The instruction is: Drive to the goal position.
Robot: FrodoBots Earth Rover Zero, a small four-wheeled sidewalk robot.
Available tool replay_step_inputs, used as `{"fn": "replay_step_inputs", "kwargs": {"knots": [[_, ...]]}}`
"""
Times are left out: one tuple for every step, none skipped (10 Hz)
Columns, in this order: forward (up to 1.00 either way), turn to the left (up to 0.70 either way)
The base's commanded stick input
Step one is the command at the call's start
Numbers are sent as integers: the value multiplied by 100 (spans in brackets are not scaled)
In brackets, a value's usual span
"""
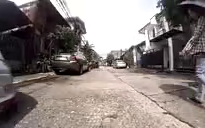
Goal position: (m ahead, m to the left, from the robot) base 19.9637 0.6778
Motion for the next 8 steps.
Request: {"fn": "replay_step_inputs", "kwargs": {"knots": [[70,0],[70,0],[70,0],[70,0],[70,0],[70,0],[70,0],[70,0]]}}
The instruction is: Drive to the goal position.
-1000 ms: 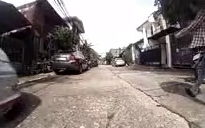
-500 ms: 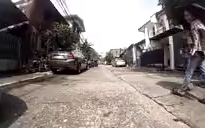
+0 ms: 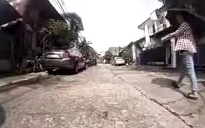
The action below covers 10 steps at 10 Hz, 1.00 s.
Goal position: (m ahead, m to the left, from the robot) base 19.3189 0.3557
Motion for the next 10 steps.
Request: {"fn": "replay_step_inputs", "kwargs": {"knots": [[70,0],[70,0],[70,0],[70,0],[70,0],[70,0],[70,0],[70,0],[70,23],[70,2]]}}
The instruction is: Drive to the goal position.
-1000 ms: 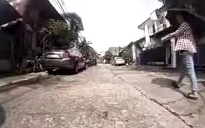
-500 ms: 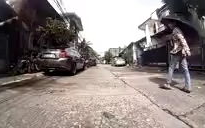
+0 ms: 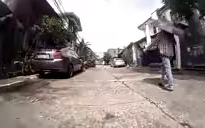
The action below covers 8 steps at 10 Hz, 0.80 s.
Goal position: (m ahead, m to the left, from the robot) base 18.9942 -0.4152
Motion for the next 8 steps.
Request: {"fn": "replay_step_inputs", "kwargs": {"knots": [[70,0],[70,0],[70,0],[70,0],[70,0],[70,0],[70,6],[70,24]]}}
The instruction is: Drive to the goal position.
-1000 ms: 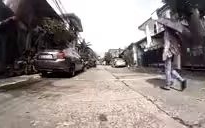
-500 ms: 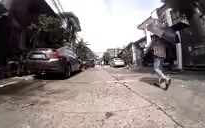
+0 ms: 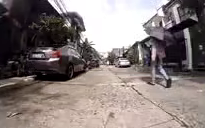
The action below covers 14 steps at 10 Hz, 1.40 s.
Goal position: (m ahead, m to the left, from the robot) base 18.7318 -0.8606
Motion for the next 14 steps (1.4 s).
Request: {"fn": "replay_step_inputs", "kwargs": {"knots": [[70,0],[70,0],[70,0],[70,0],[70,0],[70,0],[70,0],[70,0],[70,0],[70,3],[70,27],[70,27],[70,0],[70,0]]}}
